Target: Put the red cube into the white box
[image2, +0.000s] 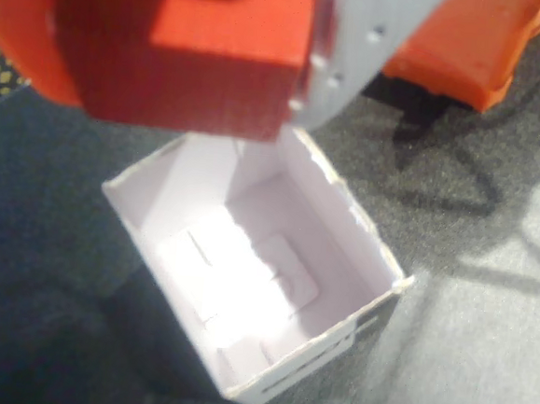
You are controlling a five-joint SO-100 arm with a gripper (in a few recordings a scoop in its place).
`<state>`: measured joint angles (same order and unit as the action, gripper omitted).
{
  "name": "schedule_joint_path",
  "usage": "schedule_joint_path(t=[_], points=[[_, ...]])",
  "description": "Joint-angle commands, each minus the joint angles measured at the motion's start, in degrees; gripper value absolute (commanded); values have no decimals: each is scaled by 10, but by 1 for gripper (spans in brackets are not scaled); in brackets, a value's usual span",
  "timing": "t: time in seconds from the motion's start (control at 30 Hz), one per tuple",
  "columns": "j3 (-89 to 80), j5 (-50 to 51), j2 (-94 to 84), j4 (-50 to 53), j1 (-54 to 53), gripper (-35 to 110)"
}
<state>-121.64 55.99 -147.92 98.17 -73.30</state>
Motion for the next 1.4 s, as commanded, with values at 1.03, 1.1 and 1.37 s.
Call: schedule_joint_path(t=[1.03, 1.1, 1.37], points=[[-164, -18, -93, -116, 7, 10], [-177, -18, -121, -118, 11, 14], [-198, -30, -135, -141, 18, 24]])
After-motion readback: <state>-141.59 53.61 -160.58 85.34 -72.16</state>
